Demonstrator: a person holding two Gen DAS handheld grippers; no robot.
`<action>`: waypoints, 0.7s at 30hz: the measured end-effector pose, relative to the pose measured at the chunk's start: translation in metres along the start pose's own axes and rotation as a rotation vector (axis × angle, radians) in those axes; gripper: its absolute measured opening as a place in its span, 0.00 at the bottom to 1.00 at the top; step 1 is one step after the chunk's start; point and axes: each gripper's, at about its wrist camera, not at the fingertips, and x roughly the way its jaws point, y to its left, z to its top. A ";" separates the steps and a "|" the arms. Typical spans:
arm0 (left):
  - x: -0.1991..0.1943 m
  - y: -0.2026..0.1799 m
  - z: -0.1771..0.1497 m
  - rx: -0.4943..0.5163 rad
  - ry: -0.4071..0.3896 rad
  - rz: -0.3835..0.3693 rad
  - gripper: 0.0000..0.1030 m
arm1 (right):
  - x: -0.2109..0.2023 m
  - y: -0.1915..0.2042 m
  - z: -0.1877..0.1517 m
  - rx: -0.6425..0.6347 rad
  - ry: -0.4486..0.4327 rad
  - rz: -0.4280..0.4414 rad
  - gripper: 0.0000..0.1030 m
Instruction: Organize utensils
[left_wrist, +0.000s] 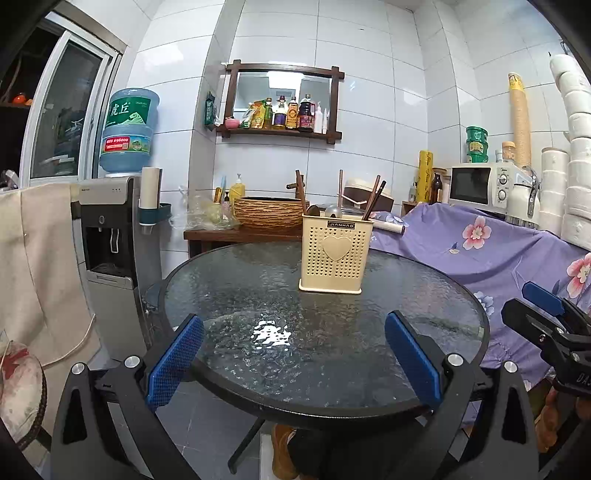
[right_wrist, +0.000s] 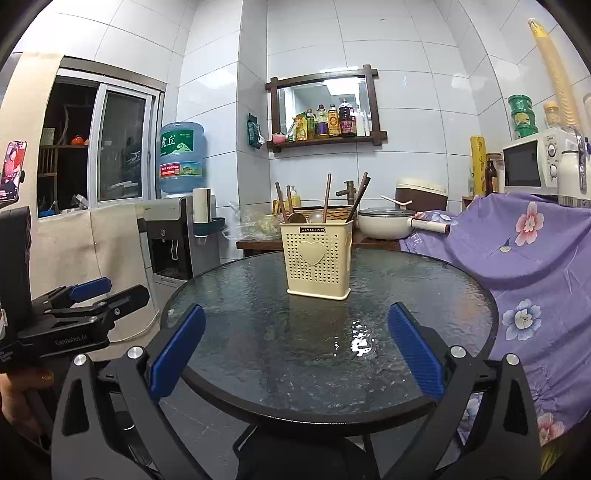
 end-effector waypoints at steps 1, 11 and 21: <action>0.000 0.000 0.000 -0.002 0.001 -0.001 0.94 | 0.000 -0.001 0.000 0.002 0.001 0.001 0.94; 0.001 0.001 -0.003 -0.016 0.012 -0.016 0.94 | 0.001 -0.007 -0.002 0.015 0.010 -0.004 0.94; 0.000 0.003 -0.002 -0.025 0.024 -0.019 0.94 | 0.000 -0.010 -0.004 0.030 0.018 -0.006 0.94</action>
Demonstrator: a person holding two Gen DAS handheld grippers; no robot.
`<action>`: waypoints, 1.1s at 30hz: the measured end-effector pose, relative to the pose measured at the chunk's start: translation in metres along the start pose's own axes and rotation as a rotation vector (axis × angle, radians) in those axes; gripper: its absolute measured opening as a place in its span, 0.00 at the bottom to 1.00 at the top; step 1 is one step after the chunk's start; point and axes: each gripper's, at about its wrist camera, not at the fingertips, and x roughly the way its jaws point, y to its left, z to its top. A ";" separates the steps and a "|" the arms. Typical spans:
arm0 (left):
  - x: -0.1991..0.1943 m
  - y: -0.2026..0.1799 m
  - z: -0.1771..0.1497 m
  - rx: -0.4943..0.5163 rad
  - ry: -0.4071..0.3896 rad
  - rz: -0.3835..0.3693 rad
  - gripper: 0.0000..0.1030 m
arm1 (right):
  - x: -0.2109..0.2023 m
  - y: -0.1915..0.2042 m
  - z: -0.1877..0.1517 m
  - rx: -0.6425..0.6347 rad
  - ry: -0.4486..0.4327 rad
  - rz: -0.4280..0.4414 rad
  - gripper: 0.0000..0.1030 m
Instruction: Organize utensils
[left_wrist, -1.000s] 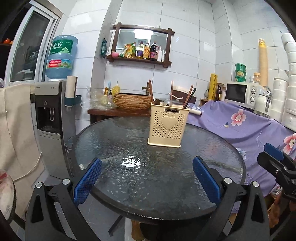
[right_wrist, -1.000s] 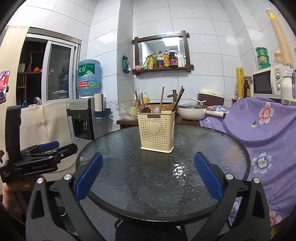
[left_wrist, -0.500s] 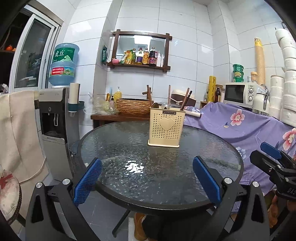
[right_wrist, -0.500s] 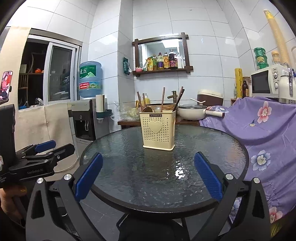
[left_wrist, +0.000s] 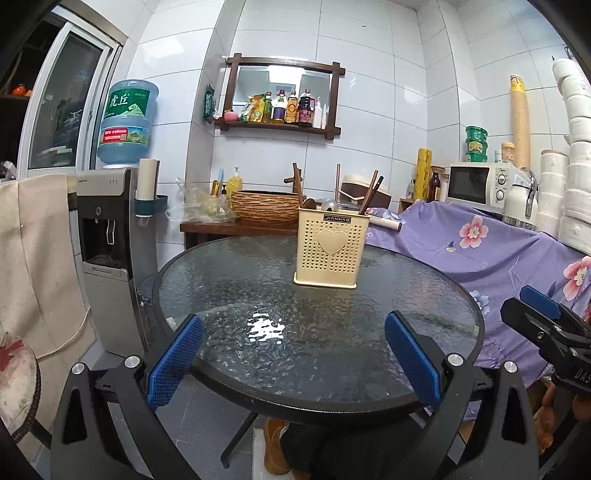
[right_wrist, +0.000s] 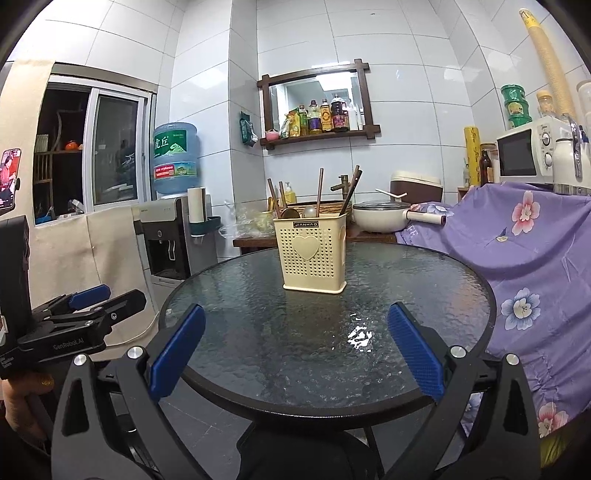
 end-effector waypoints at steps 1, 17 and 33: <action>0.000 0.001 0.000 -0.004 0.002 -0.004 0.94 | 0.001 0.001 0.000 0.000 0.004 0.002 0.94; 0.003 -0.001 -0.001 -0.001 0.021 0.003 0.94 | 0.001 0.003 -0.002 0.007 0.007 0.006 0.94; 0.003 -0.003 -0.003 -0.006 0.029 -0.001 0.94 | 0.002 0.003 -0.002 0.005 0.011 0.002 0.94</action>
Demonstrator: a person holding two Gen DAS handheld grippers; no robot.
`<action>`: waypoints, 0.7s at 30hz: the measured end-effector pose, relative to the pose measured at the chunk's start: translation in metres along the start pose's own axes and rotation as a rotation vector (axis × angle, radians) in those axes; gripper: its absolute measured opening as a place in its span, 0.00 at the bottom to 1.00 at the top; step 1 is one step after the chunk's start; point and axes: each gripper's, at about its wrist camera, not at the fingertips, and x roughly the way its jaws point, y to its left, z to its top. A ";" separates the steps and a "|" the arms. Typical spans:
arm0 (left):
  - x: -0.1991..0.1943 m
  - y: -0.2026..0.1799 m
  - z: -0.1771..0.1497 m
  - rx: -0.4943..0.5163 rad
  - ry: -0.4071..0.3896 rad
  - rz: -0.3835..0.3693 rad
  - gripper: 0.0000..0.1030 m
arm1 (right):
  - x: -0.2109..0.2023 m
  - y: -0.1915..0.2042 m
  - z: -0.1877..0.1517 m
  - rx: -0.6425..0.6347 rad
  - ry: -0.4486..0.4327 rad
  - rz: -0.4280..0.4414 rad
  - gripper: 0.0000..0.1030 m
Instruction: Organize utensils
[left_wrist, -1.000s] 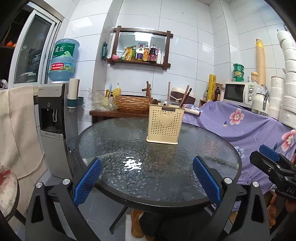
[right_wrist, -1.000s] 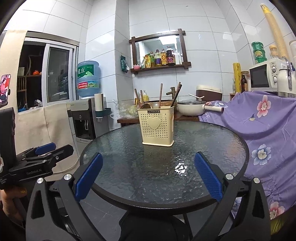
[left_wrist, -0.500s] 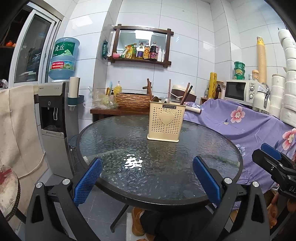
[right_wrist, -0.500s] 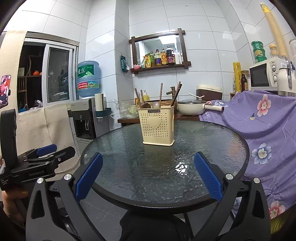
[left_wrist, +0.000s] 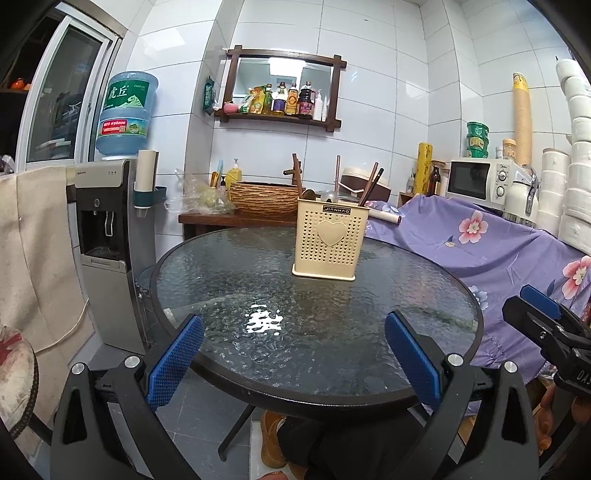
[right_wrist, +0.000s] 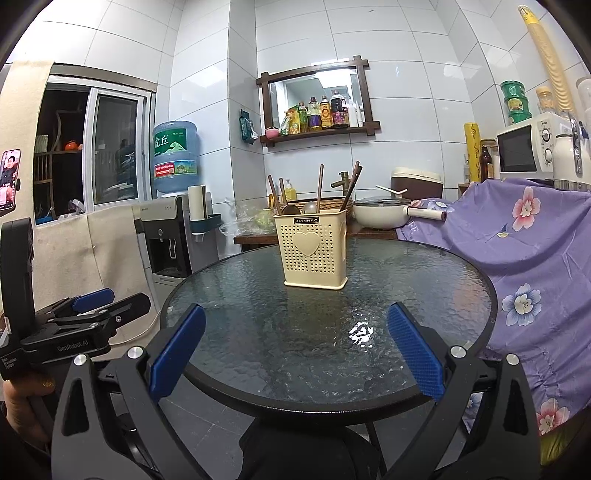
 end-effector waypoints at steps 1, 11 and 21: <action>0.000 0.000 0.000 0.002 -0.001 0.003 0.94 | 0.000 0.001 0.000 -0.001 0.000 -0.002 0.94; -0.001 0.000 -0.001 0.003 -0.001 0.021 0.94 | 0.000 0.004 -0.001 0.000 0.002 -0.008 0.94; 0.002 0.004 -0.001 -0.019 0.014 0.020 0.94 | 0.000 0.007 -0.001 -0.001 0.005 -0.008 0.94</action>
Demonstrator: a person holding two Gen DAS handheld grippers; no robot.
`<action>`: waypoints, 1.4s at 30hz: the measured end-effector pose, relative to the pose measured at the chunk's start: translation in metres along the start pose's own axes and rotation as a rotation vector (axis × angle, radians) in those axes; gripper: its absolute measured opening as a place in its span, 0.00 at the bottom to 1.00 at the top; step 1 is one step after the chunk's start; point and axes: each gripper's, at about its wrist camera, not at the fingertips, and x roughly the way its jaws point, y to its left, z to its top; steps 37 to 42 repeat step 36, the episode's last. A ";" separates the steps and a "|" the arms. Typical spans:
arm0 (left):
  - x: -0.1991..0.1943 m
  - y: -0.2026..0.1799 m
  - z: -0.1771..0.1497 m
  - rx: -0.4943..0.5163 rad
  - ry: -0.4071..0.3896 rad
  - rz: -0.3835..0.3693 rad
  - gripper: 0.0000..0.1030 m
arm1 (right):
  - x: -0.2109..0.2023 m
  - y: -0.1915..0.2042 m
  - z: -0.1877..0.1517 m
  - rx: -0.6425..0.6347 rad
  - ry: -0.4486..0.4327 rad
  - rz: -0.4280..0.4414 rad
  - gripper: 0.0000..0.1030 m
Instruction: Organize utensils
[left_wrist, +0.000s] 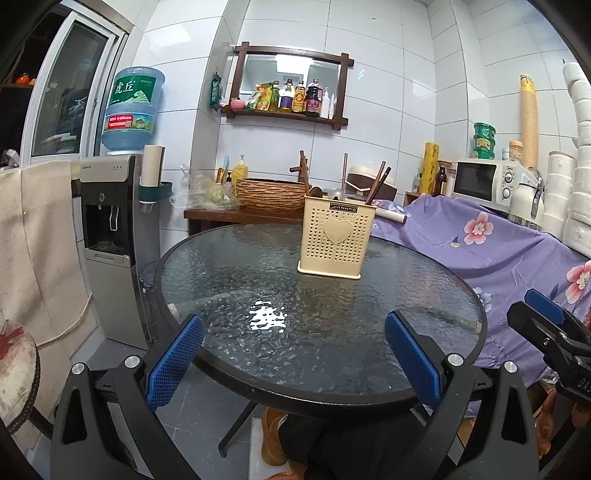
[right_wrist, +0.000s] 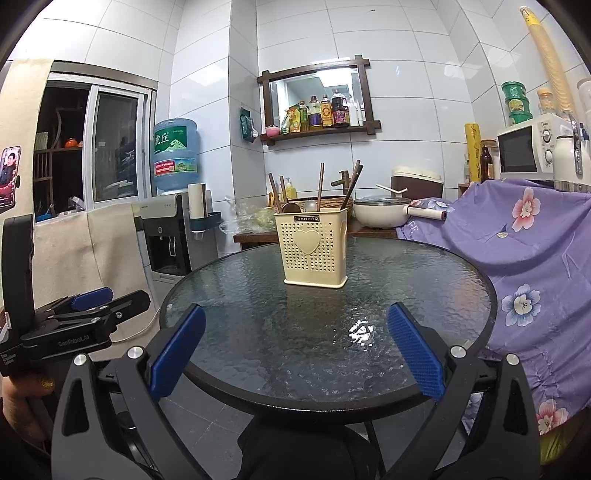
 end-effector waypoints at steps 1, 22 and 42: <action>0.000 0.000 0.000 0.000 0.001 0.001 0.94 | 0.000 0.000 0.000 0.000 0.001 0.001 0.94; 0.002 -0.004 -0.003 0.020 0.012 0.012 0.94 | 0.002 -0.001 0.001 0.000 0.009 -0.004 0.94; 0.004 -0.009 -0.003 0.033 0.031 0.017 0.94 | 0.003 -0.003 0.000 0.004 0.015 -0.007 0.94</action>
